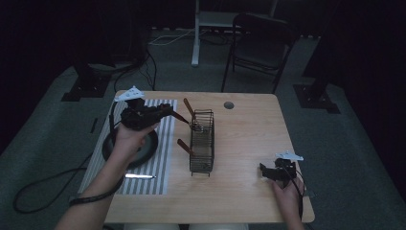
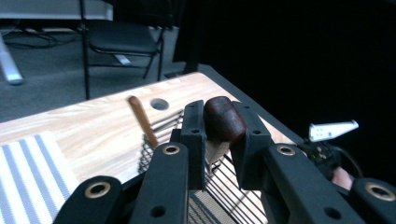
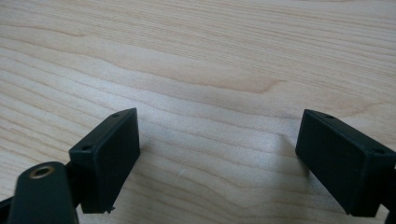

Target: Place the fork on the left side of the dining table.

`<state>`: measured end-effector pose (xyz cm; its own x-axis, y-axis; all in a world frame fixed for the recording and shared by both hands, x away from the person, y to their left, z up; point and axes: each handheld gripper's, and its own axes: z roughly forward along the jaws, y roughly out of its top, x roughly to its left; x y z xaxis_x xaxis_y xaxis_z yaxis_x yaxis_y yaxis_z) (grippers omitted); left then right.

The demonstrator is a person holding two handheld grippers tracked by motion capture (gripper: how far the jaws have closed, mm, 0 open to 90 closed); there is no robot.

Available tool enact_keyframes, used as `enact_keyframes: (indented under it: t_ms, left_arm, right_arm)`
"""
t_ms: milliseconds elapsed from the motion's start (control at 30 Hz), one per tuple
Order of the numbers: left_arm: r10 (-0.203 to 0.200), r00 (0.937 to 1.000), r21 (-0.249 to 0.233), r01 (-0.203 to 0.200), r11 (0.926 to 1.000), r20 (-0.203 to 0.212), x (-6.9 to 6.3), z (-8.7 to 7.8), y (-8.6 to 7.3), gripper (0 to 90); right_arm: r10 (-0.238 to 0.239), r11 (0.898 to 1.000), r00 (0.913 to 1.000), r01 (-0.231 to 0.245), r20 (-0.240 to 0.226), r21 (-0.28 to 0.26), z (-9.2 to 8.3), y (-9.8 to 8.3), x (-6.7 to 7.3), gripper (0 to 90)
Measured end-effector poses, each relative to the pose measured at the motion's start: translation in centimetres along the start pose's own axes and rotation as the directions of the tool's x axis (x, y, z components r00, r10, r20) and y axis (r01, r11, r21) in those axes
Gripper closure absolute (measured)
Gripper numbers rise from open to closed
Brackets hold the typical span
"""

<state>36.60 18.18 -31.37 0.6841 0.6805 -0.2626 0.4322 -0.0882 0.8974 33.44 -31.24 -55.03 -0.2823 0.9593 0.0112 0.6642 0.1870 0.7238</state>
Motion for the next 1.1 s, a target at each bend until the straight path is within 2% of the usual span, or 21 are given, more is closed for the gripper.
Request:
enact_keyframes:
  t_ms: [67, 100, 167, 233, 267, 533, 600, 767, 867, 900, 967, 1100]
  left_arm:
    - [-0.009, 1.0000, -0.008, 0.009, 0.9999, 0.003, 0.4, -0.3, 0.0, 76.9]
    - [-0.012, 0.9998, -0.016, 0.011, 0.9998, -0.014, 0.6, -0.4, 0.0, 76.9]
    - [-0.020, 0.9998, -0.020, 0.020, 0.9996, -0.004, 1.0, -0.7, 0.1, 77.0]
    - [-0.017, 0.9995, -0.019, 0.016, 0.9997, -0.026, 1.4, -1.0, 0.1, 77.0]
    - [-0.029, 0.9990, -0.031, 0.028, 0.9991, -0.033, 1.7, -1.2, 0.1, 77.0]
    - [-0.069, 0.9921, -0.046, 0.064, 0.9969, -0.105, 4.8, -2.1, -0.2, 77.1]
    - [-0.079, 0.9908, -0.043, 0.075, 0.9963, -0.110, 5.8, -2.2, -0.3, 77.1]
    - [-0.092, 0.9846, -0.039, 0.087, 0.9954, -0.148, 7.9, -2.2, -1.0, 77.2]
    - [-0.120, 0.9787, -0.036, 0.115, 0.9927, -0.167, 9.5, -2.2, -1.6, 77.5]
    - [-0.128, 0.9747, -0.036, 0.123, 0.9918, -0.183, 9.9, -2.2, -1.8, 77.5]
    - [-0.139, 0.9724, -0.035, 0.135, 0.9903, -0.187, 10.8, -2.1, -2.1, 77.7]
    - [-0.168, 0.9634, -0.036, 0.164, 0.9858, -0.209, 12.1, -1.9, -2.8, 80.8]
  right_arm:
    - [-0.001, 1.000, 1.0000, 0.001, 0.000, 0.000, 0.0, 0.0, 0.0, 13.4]
    - [-0.001, 1.000, 1.0000, 0.001, 0.000, 0.000, 0.0, 0.0, 0.0, 13.5]
    - [-0.001, 1.000, 1.0000, 0.001, 0.000, 0.000, 0.0, 0.0, 0.0, 13.4]
    - [-0.001, 1.000, 1.0000, 0.001, 0.000, 0.000, 0.0, 0.0, 0.0, 13.4]
    - [-0.001, 1.000, 1.0000, 0.001, 0.000, 0.000, 0.0, 0.0, 0.0, 13.5]
    - [0.000, 1.000, 1.0000, 0.000, 0.001, -0.001, 0.0, 0.0, 0.0, 13.4]
    - [0.000, 1.000, 1.0000, 0.000, 0.001, -0.001, 0.0, 0.0, 0.0, 13.5]
    - [-0.002, 1.000, 1.0000, 0.002, 0.001, -0.001, 0.0, 0.0, 0.0, 13.4]
    - [-0.001, 1.000, 1.0000, 0.001, 0.000, 0.000, 0.0, 0.0, 0.0, 13.5]
    - [-0.001, 1.000, 1.0000, 0.001, 0.000, 0.000, 0.0, 0.0, 0.0, 13.5]
    - [-0.001, 1.000, 1.0000, 0.001, 0.000, 0.000, 0.0, 0.0, 0.0, 13.4]
    - [-0.002, 1.000, 1.0000, 0.002, 0.000, 0.000, 0.0, 0.0, 0.0, 13.4]
